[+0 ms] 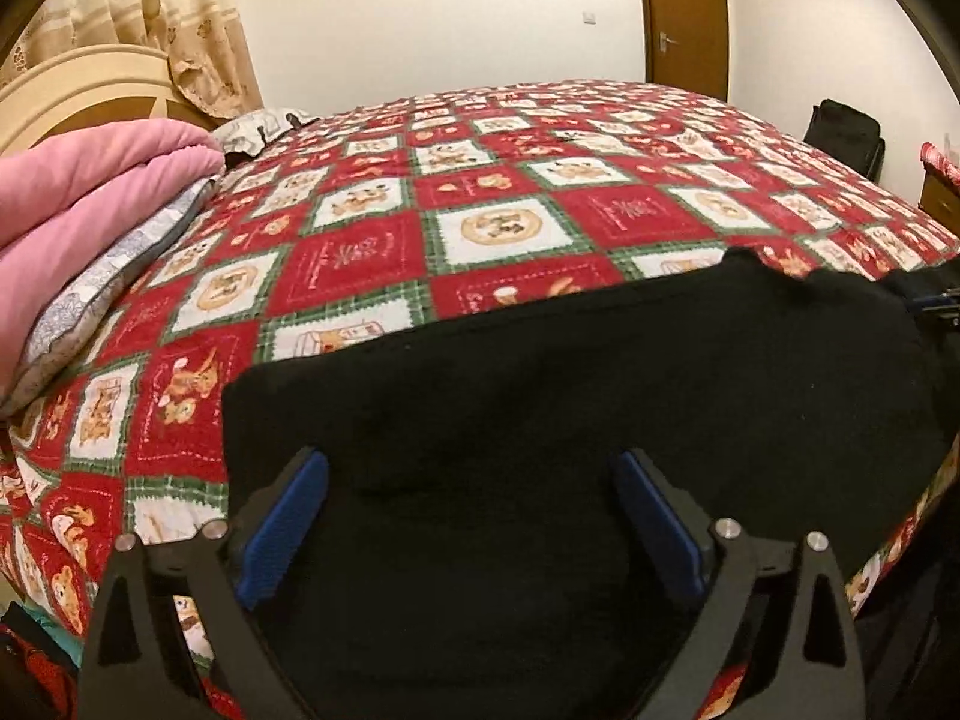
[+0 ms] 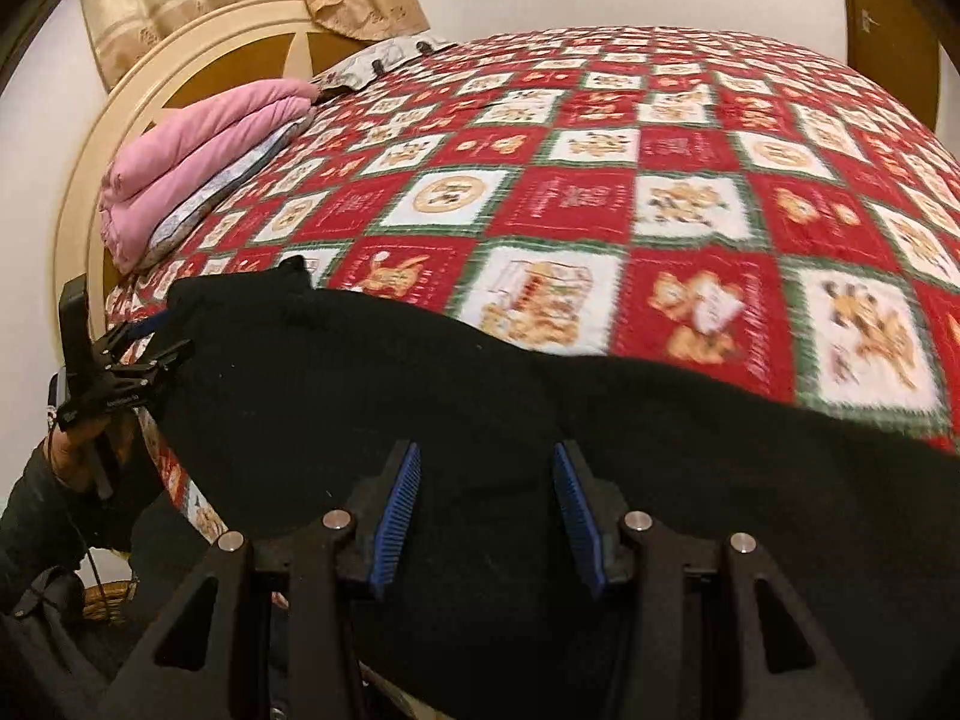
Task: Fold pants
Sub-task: 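Close the right gripper on the folded pants edge and lift it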
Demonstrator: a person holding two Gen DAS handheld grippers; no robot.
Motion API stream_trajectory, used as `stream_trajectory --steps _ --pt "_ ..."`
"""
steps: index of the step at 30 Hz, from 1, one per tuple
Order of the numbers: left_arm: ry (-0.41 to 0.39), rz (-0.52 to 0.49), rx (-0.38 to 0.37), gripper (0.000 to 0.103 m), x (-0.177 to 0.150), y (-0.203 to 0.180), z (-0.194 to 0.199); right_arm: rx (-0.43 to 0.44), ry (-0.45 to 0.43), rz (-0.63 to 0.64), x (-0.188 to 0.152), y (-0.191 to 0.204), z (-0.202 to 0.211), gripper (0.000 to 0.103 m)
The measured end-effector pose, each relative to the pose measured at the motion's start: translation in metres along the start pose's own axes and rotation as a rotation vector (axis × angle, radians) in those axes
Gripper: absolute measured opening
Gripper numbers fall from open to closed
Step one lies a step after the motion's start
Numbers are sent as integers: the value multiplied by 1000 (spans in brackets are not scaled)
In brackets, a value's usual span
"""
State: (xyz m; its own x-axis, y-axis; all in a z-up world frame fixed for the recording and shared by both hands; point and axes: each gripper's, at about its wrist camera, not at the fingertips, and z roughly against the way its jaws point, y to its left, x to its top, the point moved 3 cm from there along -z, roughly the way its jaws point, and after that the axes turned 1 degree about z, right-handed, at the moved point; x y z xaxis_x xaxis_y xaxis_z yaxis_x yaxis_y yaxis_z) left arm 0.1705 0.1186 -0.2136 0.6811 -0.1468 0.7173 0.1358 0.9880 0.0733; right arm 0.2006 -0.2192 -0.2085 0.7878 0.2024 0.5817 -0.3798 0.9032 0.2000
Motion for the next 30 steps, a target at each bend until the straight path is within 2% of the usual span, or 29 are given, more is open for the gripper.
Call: stream_trajectory --steps 4,7,10,12,17,21,24,27,30 --pt "-24 -6 -29 99 7 -9 11 -84 -17 -24 -10 -17 23 48" --pt "-37 -33 -75 99 16 -28 14 -227 -18 -16 -18 -33 42 48" --pt "-36 -61 -149 99 24 -52 14 -274 -9 -64 -31 -59 59 48" --pt "-30 -76 -172 99 27 -66 11 -311 -22 -107 -39 -78 73 48" --pt "-4 -105 -208 99 29 -94 3 -324 -62 -181 -57 -97 98 48" --pt "3 -160 -235 99 24 -121 5 -370 -33 -129 -74 -85 102 48" --pt "32 -180 -251 99 14 -134 0 -352 -9 -166 -88 -92 94 48" --pt "29 -220 -245 99 13 -145 4 -340 -31 -148 -89 -89 100 48" --pt "7 -229 -284 99 24 -157 13 -308 -75 -182 -84 -94 117 49"
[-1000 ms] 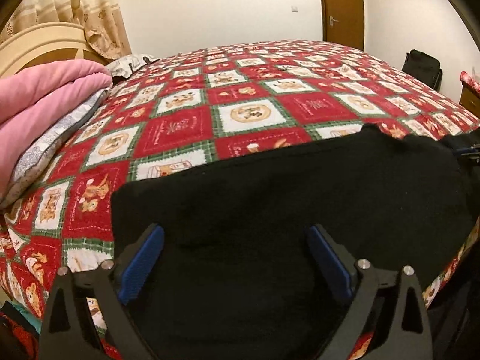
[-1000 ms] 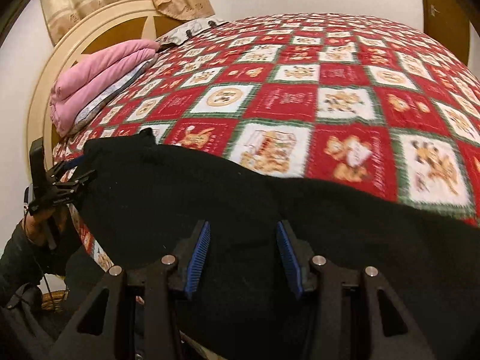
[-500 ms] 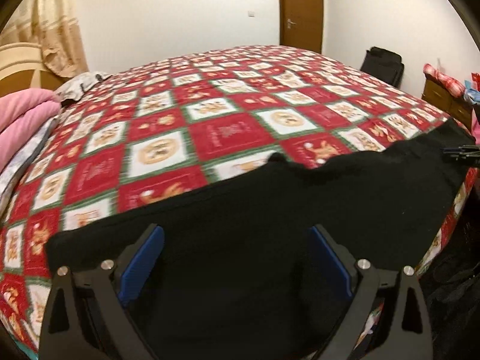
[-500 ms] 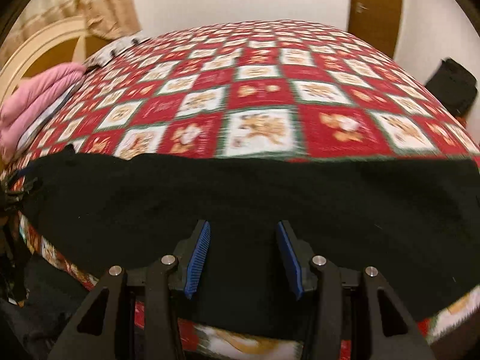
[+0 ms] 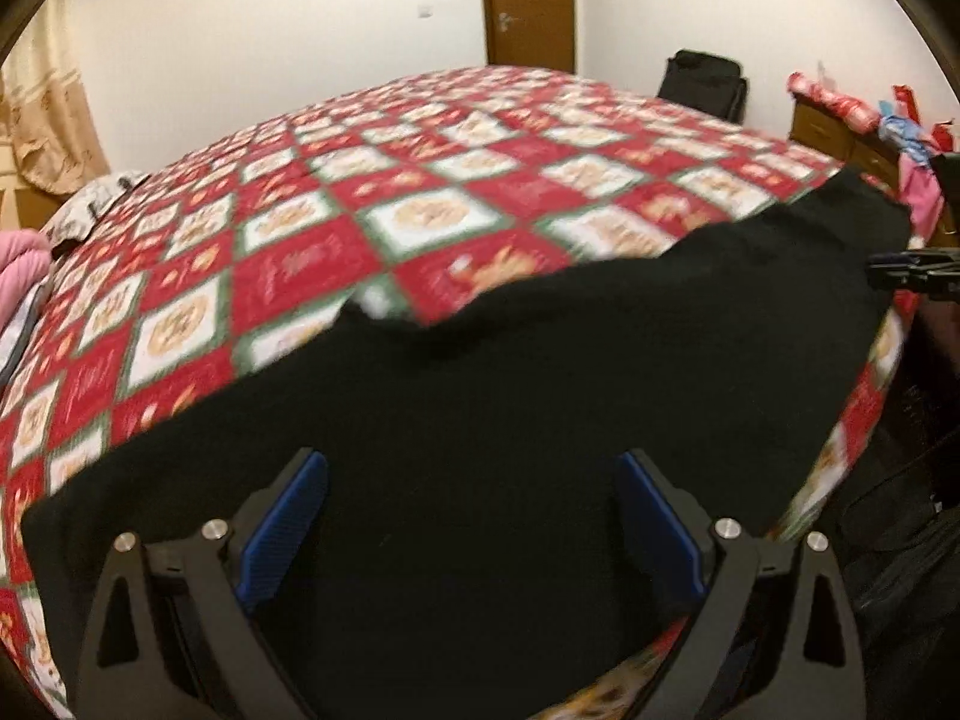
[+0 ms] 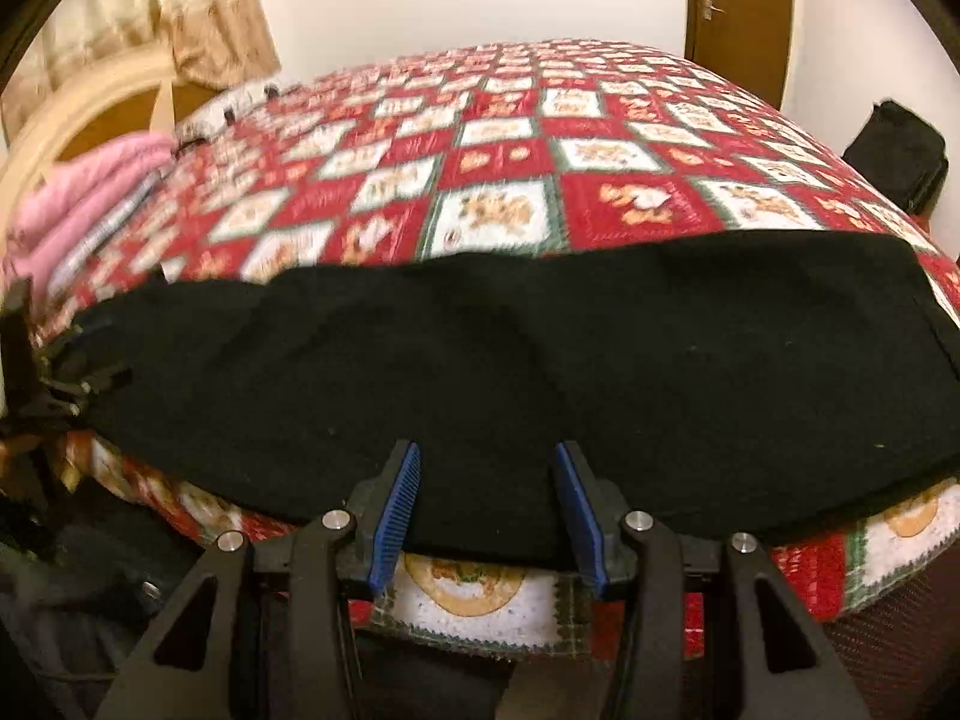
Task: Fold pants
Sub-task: 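Close the right gripper on the folded pants edge and lift it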
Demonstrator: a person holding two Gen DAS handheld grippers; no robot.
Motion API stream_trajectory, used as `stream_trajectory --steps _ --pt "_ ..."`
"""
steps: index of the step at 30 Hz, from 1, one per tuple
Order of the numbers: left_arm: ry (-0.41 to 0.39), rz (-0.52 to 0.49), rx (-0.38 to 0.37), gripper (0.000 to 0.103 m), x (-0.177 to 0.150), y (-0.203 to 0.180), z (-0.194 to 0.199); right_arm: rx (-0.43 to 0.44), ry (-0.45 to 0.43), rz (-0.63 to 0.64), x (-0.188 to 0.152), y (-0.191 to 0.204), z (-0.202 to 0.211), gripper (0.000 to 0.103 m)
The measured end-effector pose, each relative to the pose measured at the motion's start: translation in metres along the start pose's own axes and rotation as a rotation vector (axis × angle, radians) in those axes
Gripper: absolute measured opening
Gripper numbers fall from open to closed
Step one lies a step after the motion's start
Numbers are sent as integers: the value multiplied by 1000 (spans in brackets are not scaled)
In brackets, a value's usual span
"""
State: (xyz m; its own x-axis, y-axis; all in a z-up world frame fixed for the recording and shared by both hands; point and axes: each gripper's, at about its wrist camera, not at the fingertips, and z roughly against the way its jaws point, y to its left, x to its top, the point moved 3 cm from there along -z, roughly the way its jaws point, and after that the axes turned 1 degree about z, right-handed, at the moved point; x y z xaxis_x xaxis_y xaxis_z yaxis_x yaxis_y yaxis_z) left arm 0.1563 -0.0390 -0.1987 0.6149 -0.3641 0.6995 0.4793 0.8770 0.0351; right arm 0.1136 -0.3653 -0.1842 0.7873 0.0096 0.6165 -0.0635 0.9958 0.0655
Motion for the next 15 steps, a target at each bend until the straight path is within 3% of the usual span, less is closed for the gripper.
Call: stream_trajectory --steps 5,12,13,14,15 --pt "-23 -67 -81 99 38 -34 -4 -117 -115 -92 12 -44 35 49" --pt "-34 -192 -195 99 76 -103 -28 -271 -267 -329 10 -144 106 48" --pt "-24 -199 -217 99 79 -114 -34 -277 -269 -352 9 -154 111 47" --pt "-20 -202 -229 99 80 -122 -37 -277 -270 -369 6 -164 114 37" --pt "-17 -203 -242 99 81 -129 -40 -286 -270 -377 4 -172 116 34"
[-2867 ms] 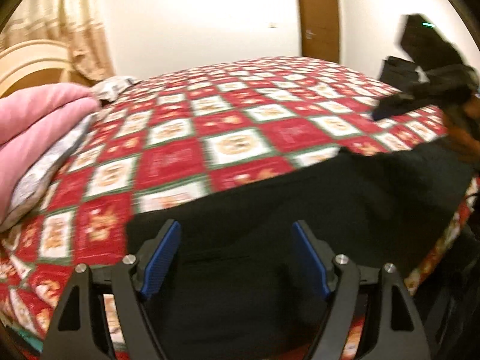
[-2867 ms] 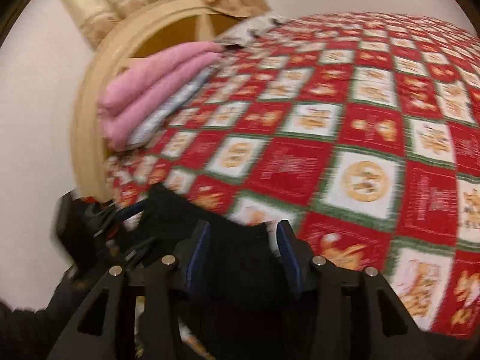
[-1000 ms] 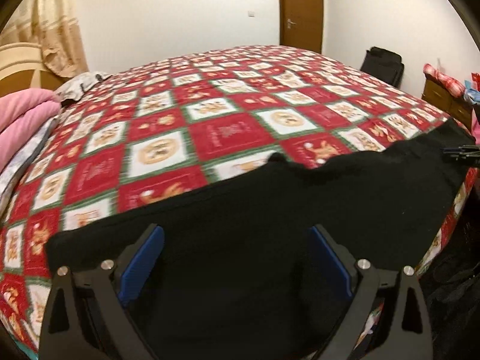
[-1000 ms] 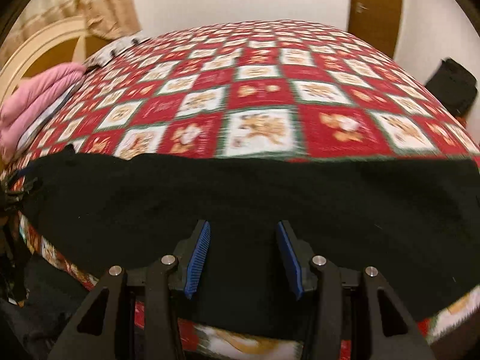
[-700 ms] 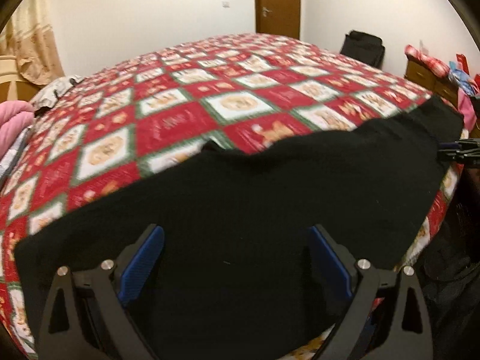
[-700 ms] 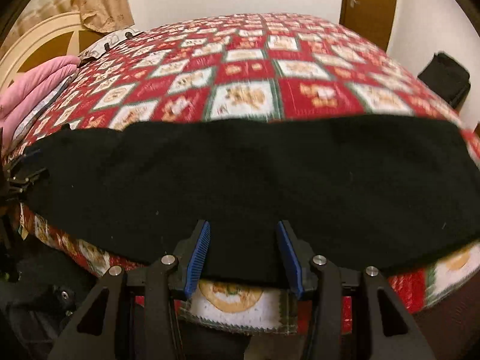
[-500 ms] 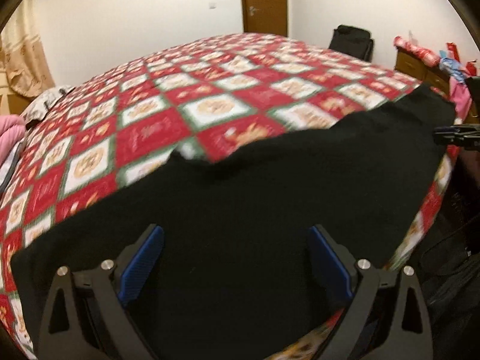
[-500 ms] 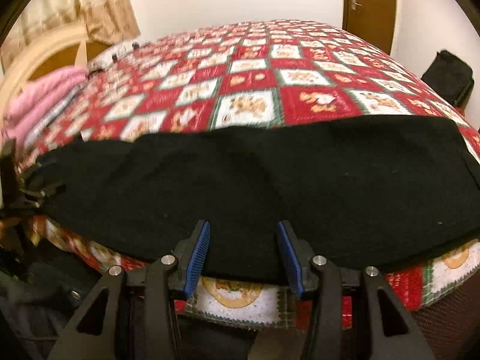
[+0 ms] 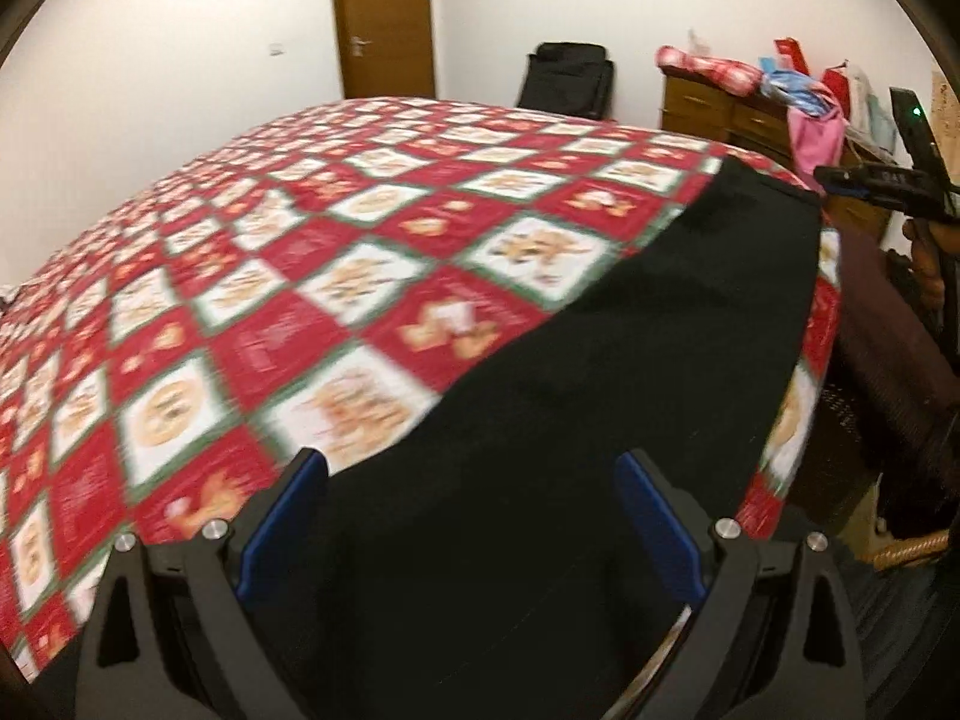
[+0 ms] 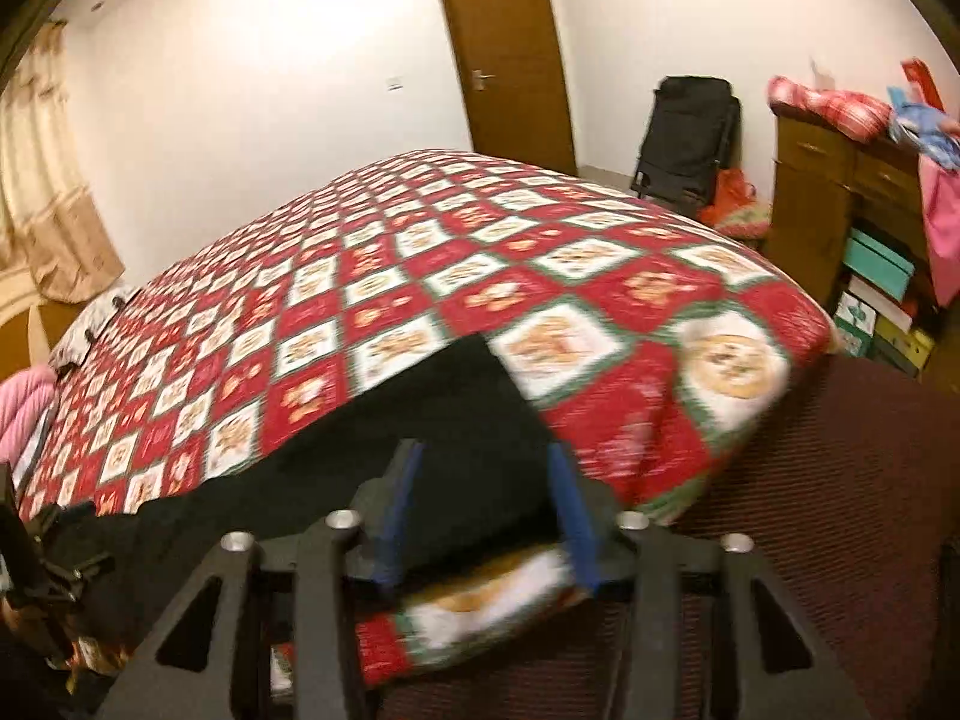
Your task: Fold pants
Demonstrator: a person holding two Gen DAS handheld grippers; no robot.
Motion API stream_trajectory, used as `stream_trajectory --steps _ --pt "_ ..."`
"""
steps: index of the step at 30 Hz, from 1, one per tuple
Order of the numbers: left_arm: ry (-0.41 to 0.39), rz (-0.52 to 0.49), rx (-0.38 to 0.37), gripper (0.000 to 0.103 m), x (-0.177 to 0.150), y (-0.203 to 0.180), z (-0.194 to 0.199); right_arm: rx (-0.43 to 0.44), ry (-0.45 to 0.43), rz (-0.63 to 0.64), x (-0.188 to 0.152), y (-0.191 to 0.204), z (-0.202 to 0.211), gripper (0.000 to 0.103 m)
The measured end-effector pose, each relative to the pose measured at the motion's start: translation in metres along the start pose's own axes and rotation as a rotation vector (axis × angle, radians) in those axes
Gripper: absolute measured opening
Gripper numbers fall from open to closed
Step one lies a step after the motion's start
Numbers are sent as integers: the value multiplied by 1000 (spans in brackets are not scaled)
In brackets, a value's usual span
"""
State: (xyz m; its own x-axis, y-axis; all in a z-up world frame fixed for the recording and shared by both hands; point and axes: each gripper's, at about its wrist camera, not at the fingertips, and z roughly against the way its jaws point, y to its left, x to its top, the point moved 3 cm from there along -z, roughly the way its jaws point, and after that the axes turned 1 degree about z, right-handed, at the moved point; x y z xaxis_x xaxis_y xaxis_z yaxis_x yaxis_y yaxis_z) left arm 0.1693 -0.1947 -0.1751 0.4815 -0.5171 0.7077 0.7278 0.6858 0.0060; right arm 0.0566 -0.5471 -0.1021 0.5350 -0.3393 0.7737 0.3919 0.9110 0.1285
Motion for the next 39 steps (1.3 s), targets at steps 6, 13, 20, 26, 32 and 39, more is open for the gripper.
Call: stream_trajectory --steps 6,13,20,26,32,39 --pt "32 -10 -63 99 0 -24 -20 10 6 -17 -4 -16 -8 27" --pt "57 35 -69 99 -6 -17 -24 25 9 1 -15 -14 -17 5" --pt "58 42 -69 99 -12 -13 -24 -21 3 34 -18 -16 -13 4" --pt "60 30 -71 99 -12 -15 -22 -16 15 -28 -20 -31 -22 21" --pt "63 27 -64 99 -13 -15 -23 -125 -44 74 -9 -10 -3 28" --pt "72 18 -56 99 -13 -16 -24 -175 39 159 -21 4 -34 30"
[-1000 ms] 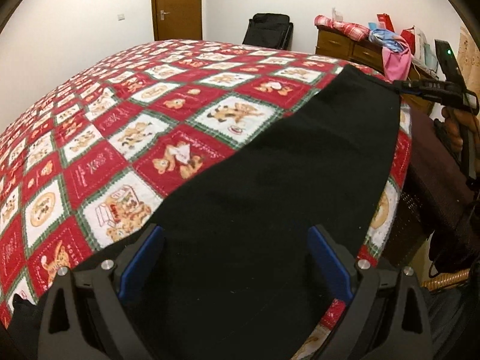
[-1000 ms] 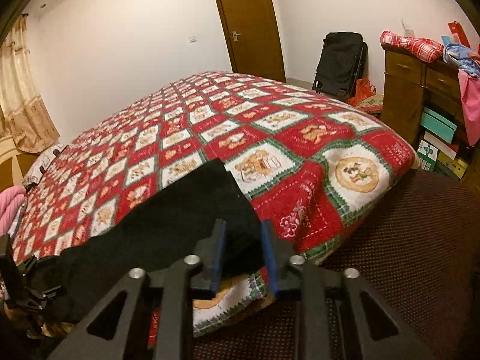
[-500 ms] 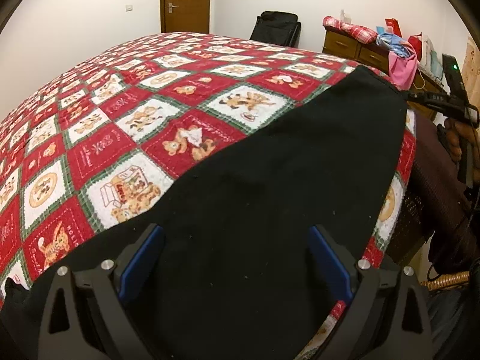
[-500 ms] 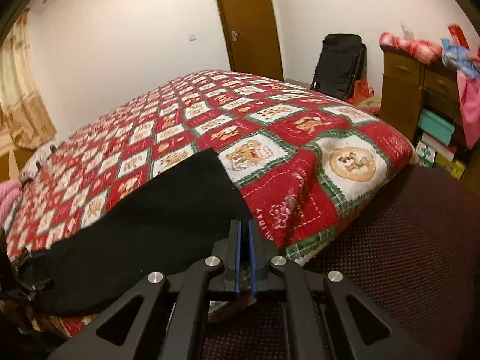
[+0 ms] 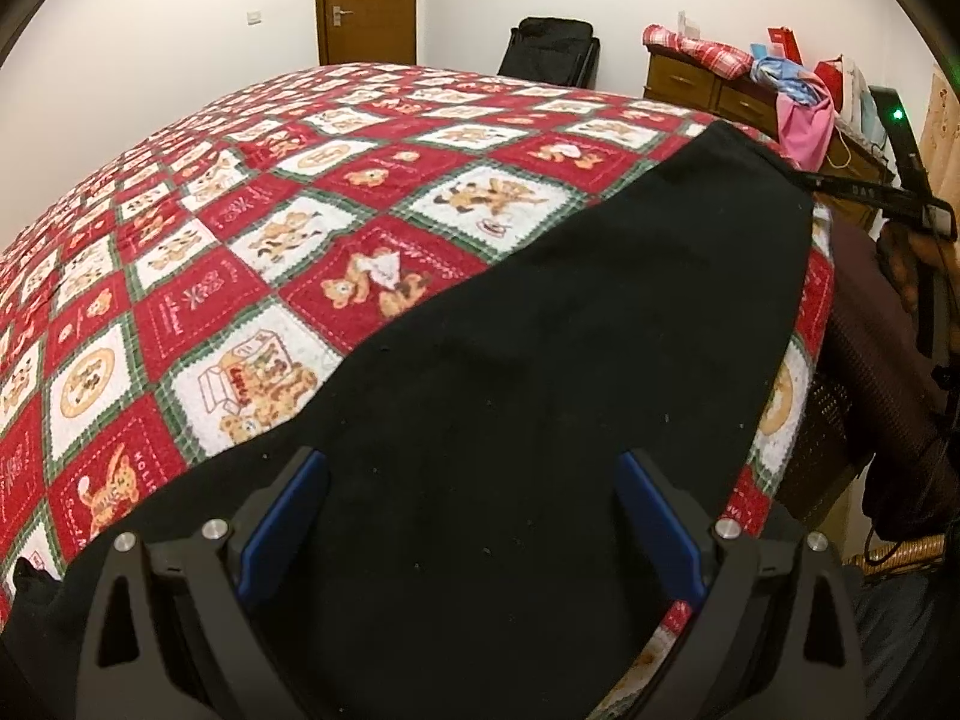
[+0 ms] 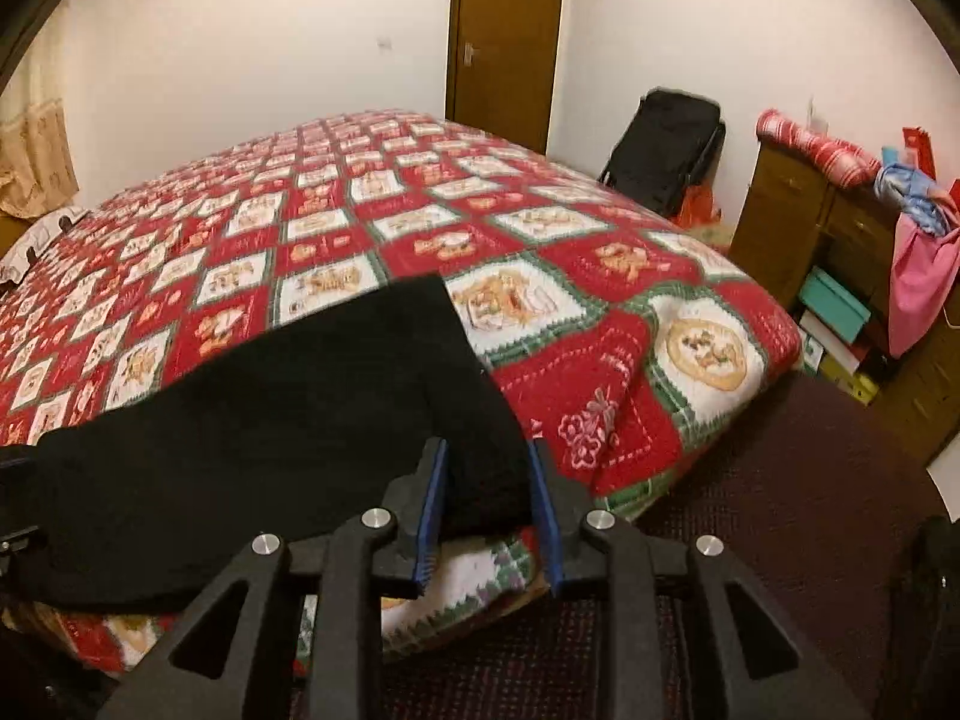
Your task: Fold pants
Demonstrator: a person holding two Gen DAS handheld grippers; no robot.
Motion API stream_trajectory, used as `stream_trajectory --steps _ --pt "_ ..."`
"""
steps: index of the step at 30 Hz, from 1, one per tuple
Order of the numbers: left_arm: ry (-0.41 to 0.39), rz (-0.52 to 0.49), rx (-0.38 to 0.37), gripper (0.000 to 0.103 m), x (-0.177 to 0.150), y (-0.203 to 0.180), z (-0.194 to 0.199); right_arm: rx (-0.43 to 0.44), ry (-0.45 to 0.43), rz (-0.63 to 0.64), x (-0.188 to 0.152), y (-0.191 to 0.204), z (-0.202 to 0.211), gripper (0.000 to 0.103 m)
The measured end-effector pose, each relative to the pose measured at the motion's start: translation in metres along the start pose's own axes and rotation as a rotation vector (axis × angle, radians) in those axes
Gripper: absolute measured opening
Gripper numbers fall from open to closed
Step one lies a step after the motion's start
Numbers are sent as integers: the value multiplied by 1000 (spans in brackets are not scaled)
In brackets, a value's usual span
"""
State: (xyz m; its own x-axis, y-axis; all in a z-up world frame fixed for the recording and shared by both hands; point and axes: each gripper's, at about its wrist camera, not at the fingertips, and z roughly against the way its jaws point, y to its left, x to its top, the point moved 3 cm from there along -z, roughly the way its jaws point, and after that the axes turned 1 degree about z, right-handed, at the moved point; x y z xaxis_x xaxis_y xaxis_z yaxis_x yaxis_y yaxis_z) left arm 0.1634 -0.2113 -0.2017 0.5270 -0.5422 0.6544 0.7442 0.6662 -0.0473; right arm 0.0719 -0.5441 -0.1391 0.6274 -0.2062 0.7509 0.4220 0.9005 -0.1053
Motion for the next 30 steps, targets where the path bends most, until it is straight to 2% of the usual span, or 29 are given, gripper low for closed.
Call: stream_trajectory --steps 9,14,16,20,23,26,30 --pt "14 4 7 99 1 0 0 27 3 15 1 -1 7 32" --pt "14 11 11 99 0 1 1 87 17 -24 -5 -7 9 33" --pt "16 9 21 99 0 2 1 132 17 -85 -8 -15 12 33" --pt "9 18 26 99 1 4 4 357 38 -318 -18 -38 18 33" --pt "8 26 25 99 2 5 3 461 48 -382 -25 -38 15 33" --pt "11 18 29 99 2 3 3 519 83 -461 -30 -39 3 33" --pt "6 23 22 99 2 4 3 543 100 -547 -37 -42 -8 33"
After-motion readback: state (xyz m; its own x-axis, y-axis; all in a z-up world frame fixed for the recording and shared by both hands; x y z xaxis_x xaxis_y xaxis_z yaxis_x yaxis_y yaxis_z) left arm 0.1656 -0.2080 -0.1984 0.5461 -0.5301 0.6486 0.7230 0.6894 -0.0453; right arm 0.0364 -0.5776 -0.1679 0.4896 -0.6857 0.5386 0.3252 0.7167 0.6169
